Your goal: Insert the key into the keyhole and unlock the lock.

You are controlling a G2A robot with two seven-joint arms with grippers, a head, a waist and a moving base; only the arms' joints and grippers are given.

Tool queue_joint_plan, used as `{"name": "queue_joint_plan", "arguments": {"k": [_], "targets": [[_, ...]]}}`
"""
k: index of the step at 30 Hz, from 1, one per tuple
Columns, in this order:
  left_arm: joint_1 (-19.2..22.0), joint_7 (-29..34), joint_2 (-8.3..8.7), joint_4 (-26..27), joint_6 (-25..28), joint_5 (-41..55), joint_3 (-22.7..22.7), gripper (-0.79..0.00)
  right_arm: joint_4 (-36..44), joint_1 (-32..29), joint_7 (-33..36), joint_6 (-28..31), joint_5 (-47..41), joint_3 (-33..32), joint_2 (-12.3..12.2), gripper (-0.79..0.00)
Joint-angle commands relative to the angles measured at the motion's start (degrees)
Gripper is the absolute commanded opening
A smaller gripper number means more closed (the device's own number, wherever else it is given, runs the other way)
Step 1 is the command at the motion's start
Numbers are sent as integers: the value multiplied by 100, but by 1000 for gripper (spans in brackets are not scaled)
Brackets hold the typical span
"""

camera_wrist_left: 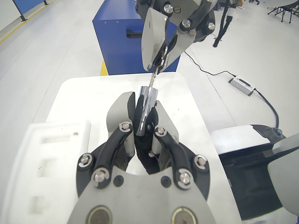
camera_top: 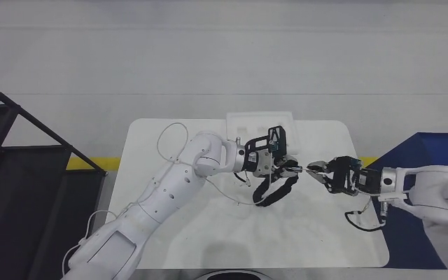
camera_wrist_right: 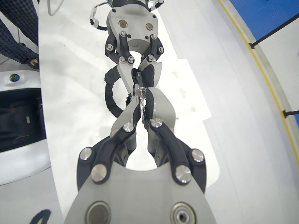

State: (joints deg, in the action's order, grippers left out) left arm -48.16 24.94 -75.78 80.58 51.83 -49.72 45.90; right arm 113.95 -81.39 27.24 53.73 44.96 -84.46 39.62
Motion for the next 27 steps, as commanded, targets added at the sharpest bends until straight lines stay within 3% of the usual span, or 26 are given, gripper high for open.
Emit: {"name": "queue_joint_plan", "arguments": {"k": [1,10,18,21,22,23,24,27], "targets": [[23,-52,-13,-27,4,-24,-43,-785,-127,38,235,-129,-668,89,-9,-785],[94,-219,-46,-165,3,-72,-148,-785,-371,289,1279,-1288,-2662,284,-38,-785],[106,-328,-57,-242,-28,-89,-183,-785,-540,426,1855,-2090,-3371,349,-34,-785],[105,-362,-61,-267,-46,-102,-194,-785,-555,473,1979,-2126,-3491,326,-35,-785],[103,-376,-62,-282,-55,-103,-193,-785,-588,476,2011,-2141,-3562,314,-35,-662],[103,-386,-62,-297,-60,-110,-193,-785,-607,492,2037,-2134,-3618,286,-37,-440],[104,-395,-62,-311,-67,-114,-192,-785,-627,507,2069,-2121,-3639,250,-41,0],[97,-428,-60,-357,-103,-144,-182,-785,-693,517,2158,-2001,-3774,142,-53,0]]}}
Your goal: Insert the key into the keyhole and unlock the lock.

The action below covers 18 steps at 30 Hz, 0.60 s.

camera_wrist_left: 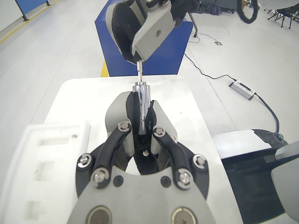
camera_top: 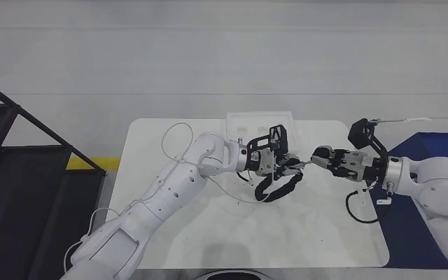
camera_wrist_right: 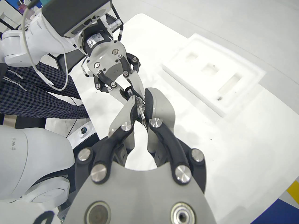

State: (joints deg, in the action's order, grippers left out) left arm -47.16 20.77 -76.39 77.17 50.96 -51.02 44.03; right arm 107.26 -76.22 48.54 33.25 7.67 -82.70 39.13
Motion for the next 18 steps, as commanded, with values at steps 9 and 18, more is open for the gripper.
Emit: {"name": "queue_joint_plan", "arguments": {"k": [9,18], "targets": [[-157,-672,14,8,-221,-146,187,-785,-448,-107,-78,979,-274,-479,-39,0],[-367,-1351,43,337,-281,-274,410,-785,-760,-350,-1053,1754,660,-503,38,0]]}}
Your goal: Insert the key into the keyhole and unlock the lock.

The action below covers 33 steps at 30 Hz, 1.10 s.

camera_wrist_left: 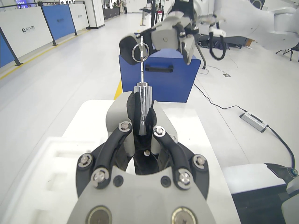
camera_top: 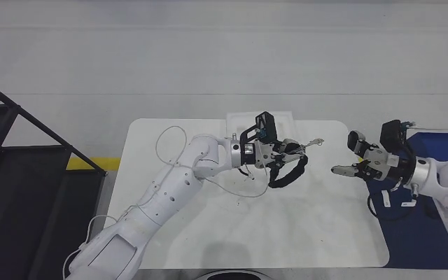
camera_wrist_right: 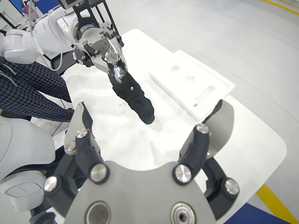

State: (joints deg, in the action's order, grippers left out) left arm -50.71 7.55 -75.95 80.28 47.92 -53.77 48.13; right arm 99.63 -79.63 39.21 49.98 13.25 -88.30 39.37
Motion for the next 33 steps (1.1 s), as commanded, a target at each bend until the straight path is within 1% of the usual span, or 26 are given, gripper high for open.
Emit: {"name": "queue_joint_plan", "arguments": {"k": [1,5,7,8,9,11,13,14,15,16,19,23,26,29,33], "targets": [[-18,-56,-3,48,32,3,-4,-785,-2,-3,-231,153,225,130,34,0],[-14,-227,-36,62,32,53,-54,-785,-20,98,-765,304,834,416,126,0],[-13,-334,-56,44,11,73,-80,-785,-65,111,-1077,137,1089,543,179,-363],[-15,-393,-66,28,-6,74,-89,-785,-84,115,-1198,100,1195,607,201,-428],[-9,-416,-73,10,-3,53,-102,-785,-108,128,-1295,87,1299,662,220,-468],[1,-464,-84,-23,-1,48,-108,-785,-148,164,-1488,193,1419,760,253,-520],[8,-497,-89,-52,16,56,-99,-785,-217,193,-1659,322,1539,847,283,-600],[10,-504,-91,-59,34,56,-98,-785,-245,211,-1728,346,1613,882,297,-665],[10,-514,-93,-66,50,63,-96,-785,-250,225,-1804,383,1676,925,312,-680],[12,-519,-95,-73,66,66,-95,-785,-255,237,-1857,409,1748,965,325,-717],[14,-533,-100,-94,118,82,-90,-785,-242,269,-1994,403,1904,1063,362,-782],[1,-539,-106,-141,184,139,-85,-785,-262,306,-2147,357,1995,1142,402,-785],[-15,-561,-105,-187,139,192,-33,-785,-313,330,-2169,229,2043,1151,420,-785],[-57,-623,-83,-195,82,157,90,-785,-357,347,-2064,147,2144,1082,414,-785],[-225,-631,-12,-182,-128,-82,344,-785,-415,299,-1723,35,2557,920,375,-785]]}}
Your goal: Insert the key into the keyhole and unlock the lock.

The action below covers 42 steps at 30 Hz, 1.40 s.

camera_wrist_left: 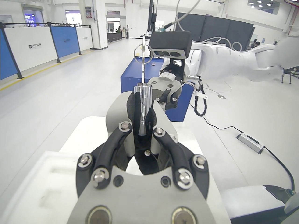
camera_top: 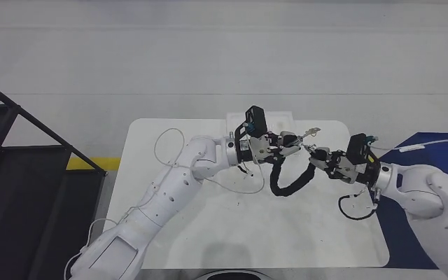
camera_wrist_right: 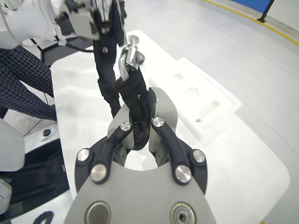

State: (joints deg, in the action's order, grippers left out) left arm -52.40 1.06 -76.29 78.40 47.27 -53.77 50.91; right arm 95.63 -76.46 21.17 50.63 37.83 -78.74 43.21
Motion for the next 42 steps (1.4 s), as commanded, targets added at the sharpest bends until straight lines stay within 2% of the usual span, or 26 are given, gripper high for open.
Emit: {"name": "queue_joint_plan", "arguments": {"k": [1,5,10,15,19,21,24,26,27,28,29,30,36,39,42], "targets": [[-112,64,46,9,-128,-171,134,-785,-16,-40,191,-72,251,-81,-21,-785],[-360,471,136,27,-438,-611,296,-785,17,-140,683,-134,889,-148,-66,-785],[-548,1182,179,-61,-844,-1070,225,-785,98,-211,1049,-206,1477,-7,-74,-785],[-505,1757,143,-347,-679,-1095,-70,-785,-51,-83,1232,-209,1645,381,-21,-785],[-334,2095,83,-593,-621,-1141,-323,-785,-284,156,1390,-147,1573,760,47,-677],[-259,2186,40,-761,-599,-1115,-463,-785,-428,309,1473,-120,1430,944,88,-650],[-92,2395,-49,-1032,-604,-1116,-712,-785,-635,568,1703,-101,1313,1217,148,-533],[48,2505,-112,-1227,-670,-1171,-860,-785,-781,728,1799,-111,1196,1359,187,-400],[83,2446,-145,-1325,-675,-1110,-913,-785,-844,791,1816,-118,1145,1411,203,-274],[133,2448,-175,-1444,-681,-1102,-970,-785,-917,844,1799,-129,1044,1442,218,0],[191,2473,-204,-1538,-685,-1119,-1031,-277,-985,896,1795,-125,974,1456,227,0],[227,2439,-234,-1624,-653,-1037,-1069,0,-1043,936,1786,-96,902,1463,232,0],[434,2148,-302,-1860,-576,-878,-1061,0,-1349,1020,1543,686,0,1263,182,0],[438,1722,-244,-1772,-412,-755,-827,0,-1257,1027,1554,737,-569,1218,119,0],[425,1359,-109,-1491,-258,-927,-465,0,-834,1085,1706,737,-1025,1210,17,0]]}}
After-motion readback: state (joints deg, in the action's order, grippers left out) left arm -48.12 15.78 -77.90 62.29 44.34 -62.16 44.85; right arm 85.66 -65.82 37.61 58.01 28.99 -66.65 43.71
